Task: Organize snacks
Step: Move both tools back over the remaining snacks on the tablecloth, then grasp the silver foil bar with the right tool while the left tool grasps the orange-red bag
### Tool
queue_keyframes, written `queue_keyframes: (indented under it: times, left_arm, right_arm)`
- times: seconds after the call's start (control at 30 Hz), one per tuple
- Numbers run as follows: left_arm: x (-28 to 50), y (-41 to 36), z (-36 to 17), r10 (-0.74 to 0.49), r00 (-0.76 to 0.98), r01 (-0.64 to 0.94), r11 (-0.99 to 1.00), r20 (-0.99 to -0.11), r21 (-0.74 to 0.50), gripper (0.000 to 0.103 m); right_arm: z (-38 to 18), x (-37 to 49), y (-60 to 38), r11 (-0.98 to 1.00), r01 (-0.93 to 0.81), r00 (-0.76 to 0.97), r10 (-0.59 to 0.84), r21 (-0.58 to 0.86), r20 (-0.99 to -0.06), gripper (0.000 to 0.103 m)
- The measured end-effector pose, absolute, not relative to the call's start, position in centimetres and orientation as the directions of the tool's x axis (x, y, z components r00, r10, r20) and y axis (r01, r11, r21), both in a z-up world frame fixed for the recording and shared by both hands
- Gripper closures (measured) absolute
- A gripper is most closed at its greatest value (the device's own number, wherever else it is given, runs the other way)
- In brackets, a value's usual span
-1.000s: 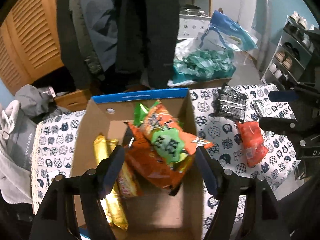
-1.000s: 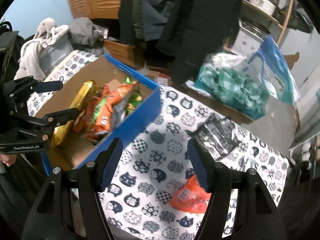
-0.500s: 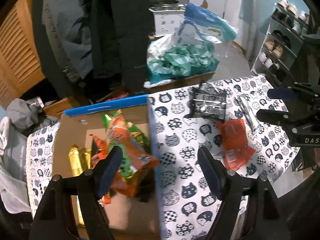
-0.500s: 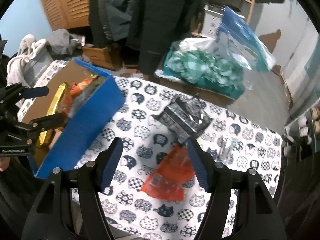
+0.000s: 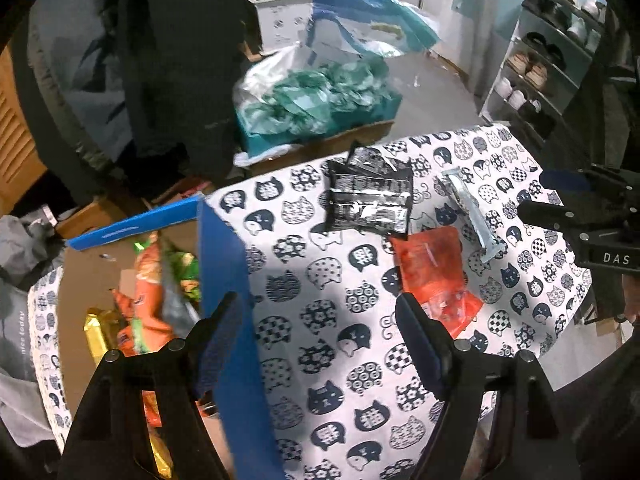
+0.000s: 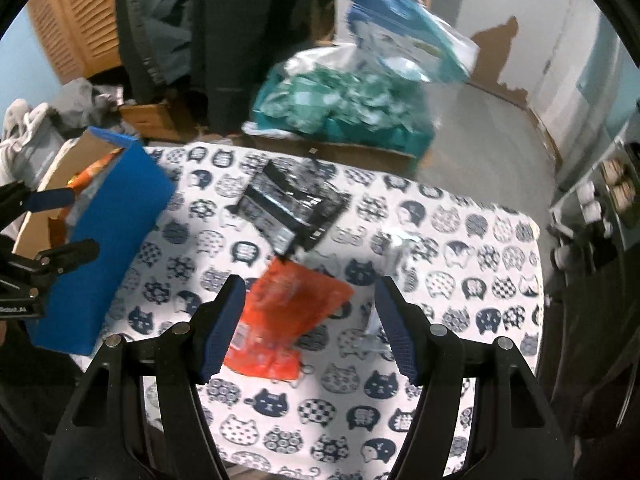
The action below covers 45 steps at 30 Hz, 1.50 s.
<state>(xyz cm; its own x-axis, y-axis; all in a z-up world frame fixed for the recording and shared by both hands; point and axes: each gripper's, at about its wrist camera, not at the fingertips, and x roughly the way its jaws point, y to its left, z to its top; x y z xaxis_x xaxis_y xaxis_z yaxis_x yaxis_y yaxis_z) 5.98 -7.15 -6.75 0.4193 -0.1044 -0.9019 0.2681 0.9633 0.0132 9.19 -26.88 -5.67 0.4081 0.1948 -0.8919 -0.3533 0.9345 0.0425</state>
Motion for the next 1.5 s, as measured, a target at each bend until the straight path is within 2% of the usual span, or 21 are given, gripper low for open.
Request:
queue_keyframes:
  times: [0.43,0.87,1.33,1.4,1.47,1.5]
  left_arm:
    - [8.7,-10.7,-10.4,-0.113,0.371,0.303,0.953,-0.922,0.004,0.024]
    - [10.5,-13.3,-15.6,-0.092,0.319,0.350,0.936,-0.943,0.027,0.024]
    - [11.4,-13.6,-18.5,-0.123,0.248,0.329,0.944,-0.961,-0.036,0.024]
    - [11.4,-13.7,-18.6,-0.130,0.240,0.321,0.946,-0.962,-0.047,0.024]
    - [11.5,-13.8,-18.7,-0.145,0.230,0.311,0.948,-0.962,-0.069,0.024]
    - [11.5,-13.9,-18.7,-0.153,0.226,0.308,0.948,-0.962,-0.078,0.024]
  right_arm:
    - [-10.2,11.9,-30.8,0.965,-0.261,0.353,0.132,0.038,-0.926,0.036]
    - [-17.4,15.4,-31.7,0.975,-0.223,0.253,0.068,0.011,-0.965,0.036]
    - [-20.1,16.2,-32.1,0.977,-0.213,0.207,0.055,0.010,-0.977,0.036]
    - [-20.5,16.2,-31.9,0.975,-0.222,0.201,0.048,0.002,-0.978,0.050]
    - [-20.7,16.1,-31.7,0.971,-0.238,0.192,0.043,-0.004,-0.980,0.070]
    - [-20.8,15.9,-31.6,0.969,-0.248,0.192,0.036,-0.012,-0.981,0.072]
